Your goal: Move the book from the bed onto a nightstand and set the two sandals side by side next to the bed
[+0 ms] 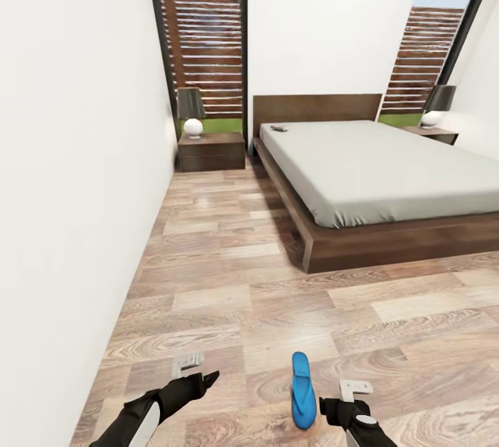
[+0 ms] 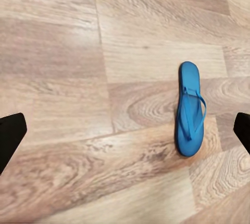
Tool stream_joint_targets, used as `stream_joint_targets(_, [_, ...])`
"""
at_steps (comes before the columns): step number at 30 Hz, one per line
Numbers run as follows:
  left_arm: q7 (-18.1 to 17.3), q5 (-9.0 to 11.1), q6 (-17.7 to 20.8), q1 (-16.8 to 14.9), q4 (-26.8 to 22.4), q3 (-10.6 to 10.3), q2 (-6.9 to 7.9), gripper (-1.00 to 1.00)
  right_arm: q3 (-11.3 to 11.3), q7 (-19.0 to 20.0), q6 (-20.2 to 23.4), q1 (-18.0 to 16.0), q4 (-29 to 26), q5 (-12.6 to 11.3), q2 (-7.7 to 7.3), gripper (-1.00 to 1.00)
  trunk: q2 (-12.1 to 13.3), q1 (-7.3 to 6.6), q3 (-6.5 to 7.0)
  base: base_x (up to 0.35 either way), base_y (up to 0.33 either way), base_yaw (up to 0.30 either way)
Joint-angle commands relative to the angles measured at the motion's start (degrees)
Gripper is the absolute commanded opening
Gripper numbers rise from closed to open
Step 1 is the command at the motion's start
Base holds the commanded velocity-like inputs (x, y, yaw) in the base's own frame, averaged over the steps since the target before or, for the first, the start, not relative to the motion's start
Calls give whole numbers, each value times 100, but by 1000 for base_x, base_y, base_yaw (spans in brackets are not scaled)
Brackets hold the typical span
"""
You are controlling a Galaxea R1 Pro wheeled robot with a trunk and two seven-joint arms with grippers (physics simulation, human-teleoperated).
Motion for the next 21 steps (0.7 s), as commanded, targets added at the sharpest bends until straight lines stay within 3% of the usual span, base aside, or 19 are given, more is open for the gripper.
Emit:
stream_joint_targets(1, [-11, 61, 56, -1, -6, 11, -2, 100, -19, -8, 33, 0, -13, -2, 3, 100, -4, 1, -28, 0, 0, 0])
stream_joint_targets(21, [-11, 52, 56, -1, -14, 14, 2, 100, -18, -26, 50, 0, -13, -2, 4, 100, -30, 53, -471, 0, 0, 0])
